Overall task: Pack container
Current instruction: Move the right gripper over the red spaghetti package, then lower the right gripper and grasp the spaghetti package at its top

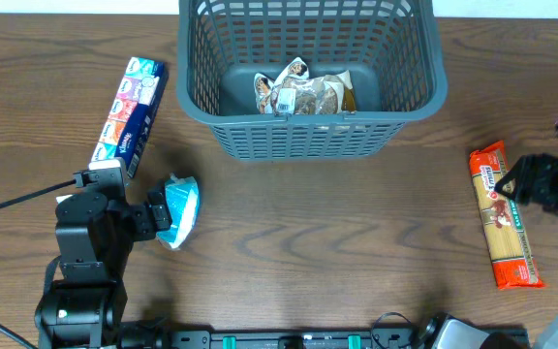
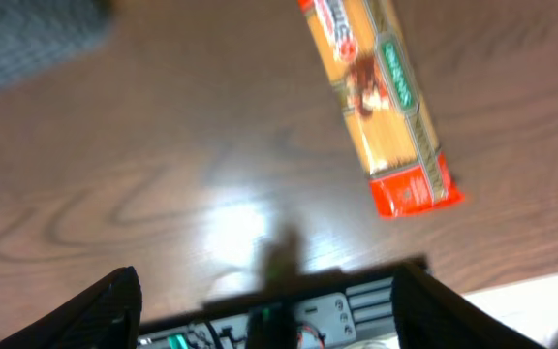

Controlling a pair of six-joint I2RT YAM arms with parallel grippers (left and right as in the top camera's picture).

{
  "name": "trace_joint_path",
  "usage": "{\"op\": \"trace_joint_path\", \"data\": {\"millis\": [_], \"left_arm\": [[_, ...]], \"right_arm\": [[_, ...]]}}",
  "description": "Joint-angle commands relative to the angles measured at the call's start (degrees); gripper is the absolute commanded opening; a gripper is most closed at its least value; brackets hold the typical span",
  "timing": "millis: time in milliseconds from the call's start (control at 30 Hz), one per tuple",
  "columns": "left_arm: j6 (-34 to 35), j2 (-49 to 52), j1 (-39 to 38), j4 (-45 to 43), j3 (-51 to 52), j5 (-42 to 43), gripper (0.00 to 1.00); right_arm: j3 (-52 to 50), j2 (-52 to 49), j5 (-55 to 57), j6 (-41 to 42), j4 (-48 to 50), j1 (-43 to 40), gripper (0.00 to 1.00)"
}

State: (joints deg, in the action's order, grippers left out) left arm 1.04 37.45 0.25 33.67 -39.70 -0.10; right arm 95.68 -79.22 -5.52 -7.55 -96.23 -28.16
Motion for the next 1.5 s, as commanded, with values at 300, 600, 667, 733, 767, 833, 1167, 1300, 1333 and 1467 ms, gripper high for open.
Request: {"op": "trace_joint_path", "data": {"millis": [300,600,667,733,767,833,1167,1300,1333,1467], "left_arm": [[-0.72,-0.11,-0.22,-0.28,-1.27,0.76,0.99],[-0.76,-0.11,-0.22,-1.79,-1.25,0.74,0.99],[-0.76,-0.11,-0.22,-2.78,-1.27,0.74,0.99],[-0.76,-0.11,-0.22,-3.63,-1.25,0.74,0.99],[-0.76,-0.11,-0.22,-3.98,-1.27,0.74,0.99],[-0.74,-0.11,-0.22,-4.37,-1.25,0.74,0.99],[-0.76,-0.09,-0.22,-4.44,-1.25,0.72,0.99],[-0.79,-0.09,-0.22,-4.48,-1.25,0.70,0.99],[-0.76,-0.09,-0.22,-4.59,-1.27,0.70,0.99],[-0.79,-0.09,-0.22,-5.07,-1.25,0.52,0.99]], "right_arm": [[-19.08,5.31,13.68,-3.19,18.56,-0.33,0.66],[-25.46,-6.05,7.93,-18.40,35.60,-0.33,0.66],[-25.62,-9.49,7.93,-21.22,36.68,-0.31,0.67],[-25.62,-12.74,8.07,-24.20,37.51,-0.33,0.67],[-25.62,-13.88,8.07,-24.28,38.29,-0.33,0.68],[-25.62,-15.91,8.04,-24.28,39.95,-0.31,0.69],[-25.62,-20.24,8.50,-29.81,43.63,-2.19,0.70],[-25.64,-20.28,8.46,-29.83,44.83,-3.96,0.70],[-25.70,-20.28,8.46,-29.83,45.09,-4.31,0.70],[-26.43,-20.28,8.24,-29.86,45.42,-5.46,0.70]]}}
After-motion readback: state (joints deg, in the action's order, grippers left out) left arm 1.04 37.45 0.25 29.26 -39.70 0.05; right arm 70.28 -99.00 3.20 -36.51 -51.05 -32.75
